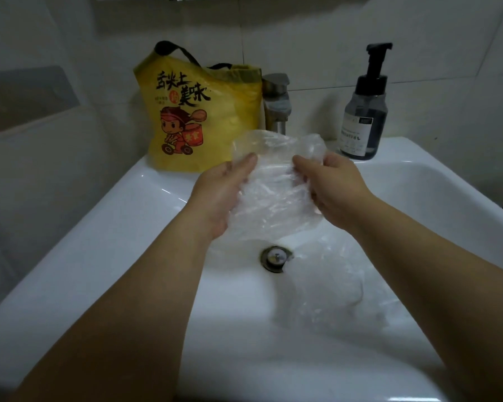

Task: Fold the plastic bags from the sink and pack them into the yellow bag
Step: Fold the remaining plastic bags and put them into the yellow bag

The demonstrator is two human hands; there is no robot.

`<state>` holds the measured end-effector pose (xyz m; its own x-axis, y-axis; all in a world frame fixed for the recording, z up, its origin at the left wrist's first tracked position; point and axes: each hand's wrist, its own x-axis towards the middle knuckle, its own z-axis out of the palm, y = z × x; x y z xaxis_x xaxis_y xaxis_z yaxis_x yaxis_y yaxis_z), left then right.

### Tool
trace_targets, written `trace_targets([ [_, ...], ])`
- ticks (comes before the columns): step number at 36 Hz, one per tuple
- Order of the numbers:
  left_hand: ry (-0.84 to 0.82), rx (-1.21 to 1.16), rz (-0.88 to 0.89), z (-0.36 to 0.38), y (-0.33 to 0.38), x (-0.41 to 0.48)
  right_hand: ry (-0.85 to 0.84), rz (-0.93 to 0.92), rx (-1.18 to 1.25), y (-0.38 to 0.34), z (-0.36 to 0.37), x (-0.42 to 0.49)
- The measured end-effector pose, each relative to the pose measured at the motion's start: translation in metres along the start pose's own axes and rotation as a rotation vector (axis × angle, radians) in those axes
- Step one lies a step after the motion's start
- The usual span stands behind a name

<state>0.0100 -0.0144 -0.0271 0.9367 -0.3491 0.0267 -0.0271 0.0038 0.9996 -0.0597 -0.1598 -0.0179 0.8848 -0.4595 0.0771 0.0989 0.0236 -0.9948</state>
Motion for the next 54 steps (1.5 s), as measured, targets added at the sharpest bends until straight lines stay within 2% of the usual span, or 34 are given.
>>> trace_targets([
  [7,0.136,-0.093,0.031,-0.015,-0.001,0.011,-0.038,0.157,0.19,0.001,-0.009,0.005],
  [11,0.176,-0.193,0.025,-0.015,0.001,0.014,0.015,0.196,0.307,-0.002,-0.008,0.008],
  [14,0.186,-0.109,0.053,-0.011,0.0,0.012,0.003,0.247,0.387,-0.005,-0.013,0.008],
  [16,0.186,-0.028,0.096,-0.009,-0.004,0.012,-0.106,0.268,0.421,-0.007,-0.016,0.005],
  [19,0.181,-0.01,0.103,-0.008,-0.007,0.012,-0.209,0.216,0.365,-0.008,-0.009,-0.001],
  [24,0.204,-0.139,0.008,-0.015,-0.002,0.014,-0.006,0.018,0.121,-0.002,-0.002,0.0],
  [27,0.167,-0.313,-0.035,-0.015,0.001,0.016,0.069,0.014,0.119,-0.002,-0.006,0.001],
  [31,0.107,-0.478,-0.149,-0.018,0.005,0.013,0.043,0.069,0.146,-0.005,-0.011,0.0],
  [36,0.153,-0.427,-0.198,-0.027,0.001,0.018,-0.062,0.201,0.192,-0.006,-0.012,0.0],
  [41,-0.066,-0.313,-0.209,-0.026,0.004,0.009,0.057,0.207,0.22,-0.005,-0.016,0.004],
  [43,-0.122,-0.207,-0.207,-0.022,0.002,0.002,0.044,0.234,0.297,-0.004,-0.018,0.004],
  [46,-0.035,-0.111,-0.112,-0.018,-0.002,-0.003,-0.088,0.277,0.393,-0.004,-0.023,-0.001],
  [49,0.0,-0.142,-0.032,-0.025,-0.002,-0.004,-0.151,0.265,0.373,-0.003,-0.028,-0.006],
  [54,-0.166,-0.104,-0.035,-0.025,0.003,-0.019,-0.051,0.206,0.256,0.002,-0.028,-0.007],
])
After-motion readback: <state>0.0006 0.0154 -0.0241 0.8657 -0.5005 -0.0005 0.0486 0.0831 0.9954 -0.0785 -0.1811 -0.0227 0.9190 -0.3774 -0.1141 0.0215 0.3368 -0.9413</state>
